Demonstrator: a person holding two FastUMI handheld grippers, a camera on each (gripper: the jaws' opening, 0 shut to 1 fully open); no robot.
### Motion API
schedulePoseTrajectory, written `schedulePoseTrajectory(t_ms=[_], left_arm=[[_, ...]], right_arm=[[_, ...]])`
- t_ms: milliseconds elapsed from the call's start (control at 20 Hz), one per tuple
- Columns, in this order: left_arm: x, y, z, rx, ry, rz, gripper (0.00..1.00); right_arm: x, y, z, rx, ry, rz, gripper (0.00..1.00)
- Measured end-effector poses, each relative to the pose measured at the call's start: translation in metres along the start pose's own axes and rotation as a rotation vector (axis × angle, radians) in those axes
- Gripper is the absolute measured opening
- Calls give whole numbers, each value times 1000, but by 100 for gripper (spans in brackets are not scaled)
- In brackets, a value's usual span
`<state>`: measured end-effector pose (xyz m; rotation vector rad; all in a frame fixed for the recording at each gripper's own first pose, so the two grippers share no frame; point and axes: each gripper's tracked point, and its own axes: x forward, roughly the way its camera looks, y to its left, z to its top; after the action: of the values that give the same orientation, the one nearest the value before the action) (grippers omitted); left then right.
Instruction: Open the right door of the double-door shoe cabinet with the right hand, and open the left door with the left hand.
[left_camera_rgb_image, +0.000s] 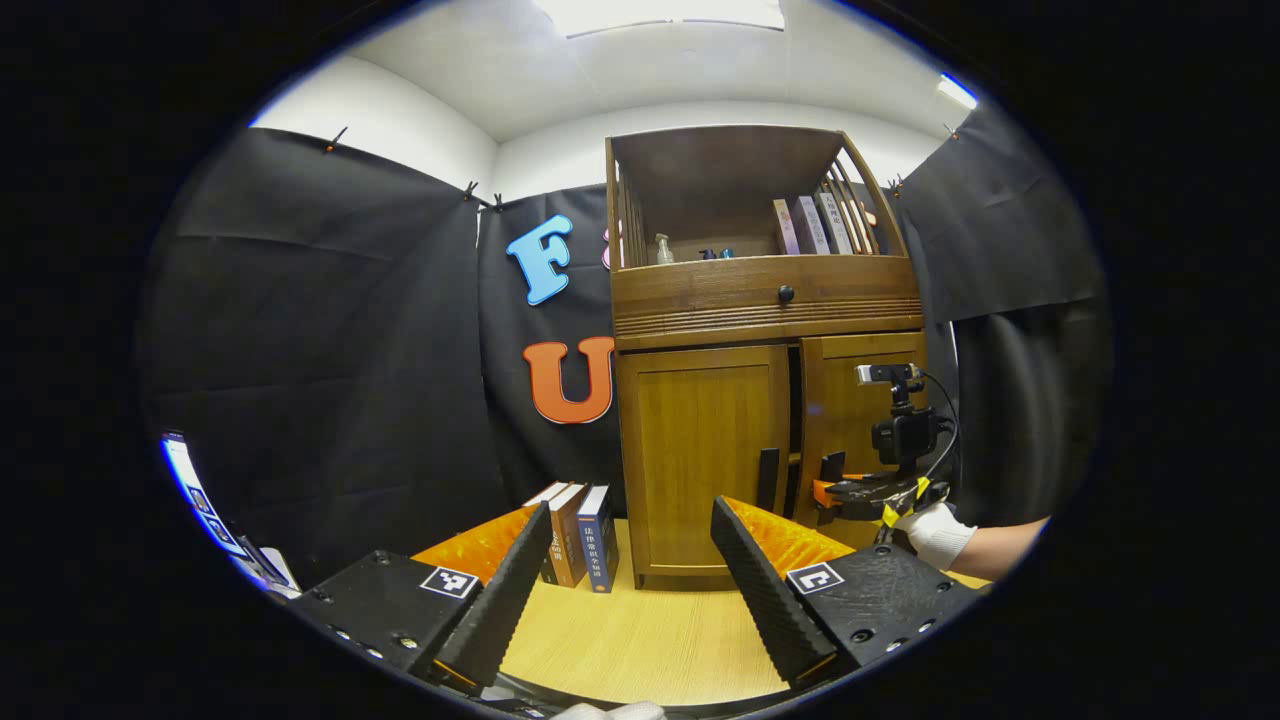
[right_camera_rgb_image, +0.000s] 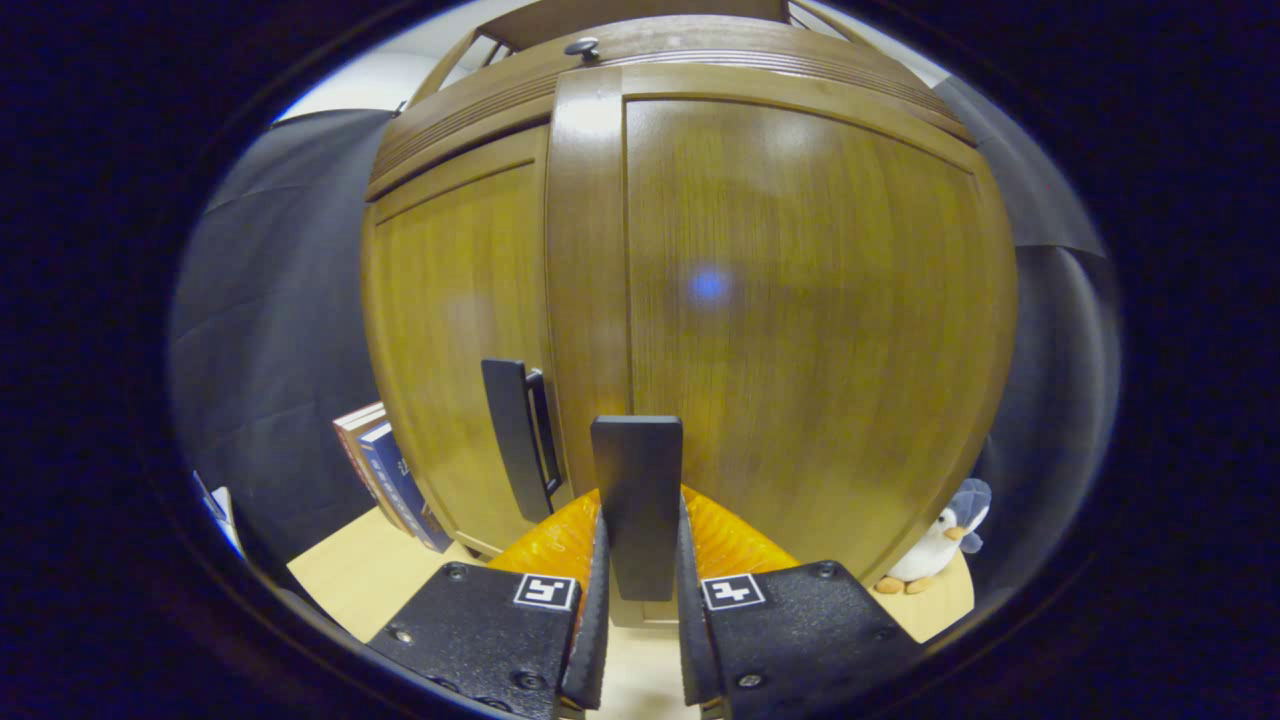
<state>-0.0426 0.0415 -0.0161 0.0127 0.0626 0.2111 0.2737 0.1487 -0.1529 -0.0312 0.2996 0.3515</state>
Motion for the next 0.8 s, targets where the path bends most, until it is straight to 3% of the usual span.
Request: schedulePoseTrajectory(t_ms=[350, 800], left_arm=[[-12, -10, -2, 11, -6, -84, 96], [-29, -34, 0, 13, -39, -203, 96]], right_arm=[[-59, -12, -18, -29, 2, -29, 33], [-129, -51, -36, -16, -4, -128, 30]])
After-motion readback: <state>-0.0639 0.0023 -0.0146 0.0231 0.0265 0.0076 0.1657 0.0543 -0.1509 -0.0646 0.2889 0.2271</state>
